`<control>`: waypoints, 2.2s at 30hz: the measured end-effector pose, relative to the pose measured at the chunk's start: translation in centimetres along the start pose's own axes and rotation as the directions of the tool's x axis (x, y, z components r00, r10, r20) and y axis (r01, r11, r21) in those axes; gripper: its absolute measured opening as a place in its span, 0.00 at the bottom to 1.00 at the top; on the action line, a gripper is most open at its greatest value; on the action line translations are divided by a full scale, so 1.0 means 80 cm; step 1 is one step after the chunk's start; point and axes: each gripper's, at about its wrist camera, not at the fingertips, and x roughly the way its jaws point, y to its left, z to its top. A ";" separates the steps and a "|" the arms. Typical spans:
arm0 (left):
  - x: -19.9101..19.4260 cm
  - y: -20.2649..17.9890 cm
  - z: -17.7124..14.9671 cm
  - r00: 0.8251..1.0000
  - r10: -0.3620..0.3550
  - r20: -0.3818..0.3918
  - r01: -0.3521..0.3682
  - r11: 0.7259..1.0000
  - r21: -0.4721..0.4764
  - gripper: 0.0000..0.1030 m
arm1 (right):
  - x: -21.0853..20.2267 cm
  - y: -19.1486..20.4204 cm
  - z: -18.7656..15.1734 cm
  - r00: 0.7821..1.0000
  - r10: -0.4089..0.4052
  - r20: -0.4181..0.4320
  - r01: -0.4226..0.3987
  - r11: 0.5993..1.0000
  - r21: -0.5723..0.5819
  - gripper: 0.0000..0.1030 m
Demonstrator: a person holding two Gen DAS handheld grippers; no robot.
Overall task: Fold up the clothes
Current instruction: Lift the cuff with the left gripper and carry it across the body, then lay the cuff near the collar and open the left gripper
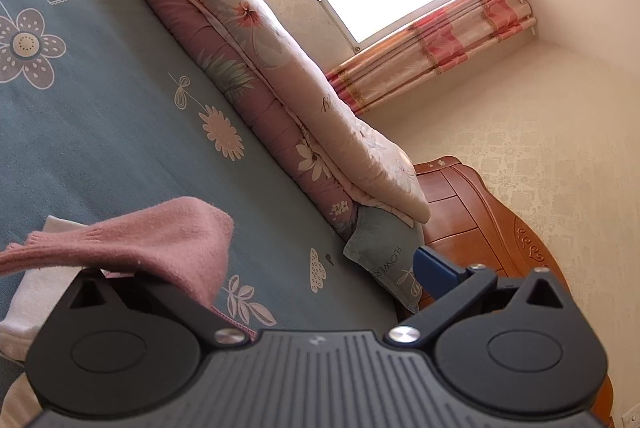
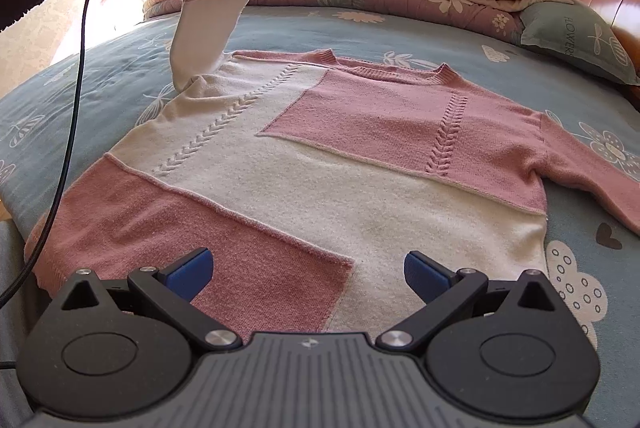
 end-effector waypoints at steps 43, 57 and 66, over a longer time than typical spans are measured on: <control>0.154 0.037 -0.197 0.799 0.313 -0.514 -0.139 0.927 0.348 0.99 | -0.018 -0.030 -0.002 0.989 -0.145 0.034 0.144 0.989 0.026 1.00; 0.123 0.041 -0.165 0.869 0.290 -0.401 -0.189 0.943 0.274 0.99 | -0.014 -0.025 -0.005 0.989 -0.143 0.021 0.143 0.990 0.003 1.00; 0.136 0.002 -0.194 0.865 0.205 -0.458 -0.038 0.937 0.348 0.99 | -0.011 -0.023 -0.006 0.989 -0.147 0.005 0.147 0.989 -0.008 1.00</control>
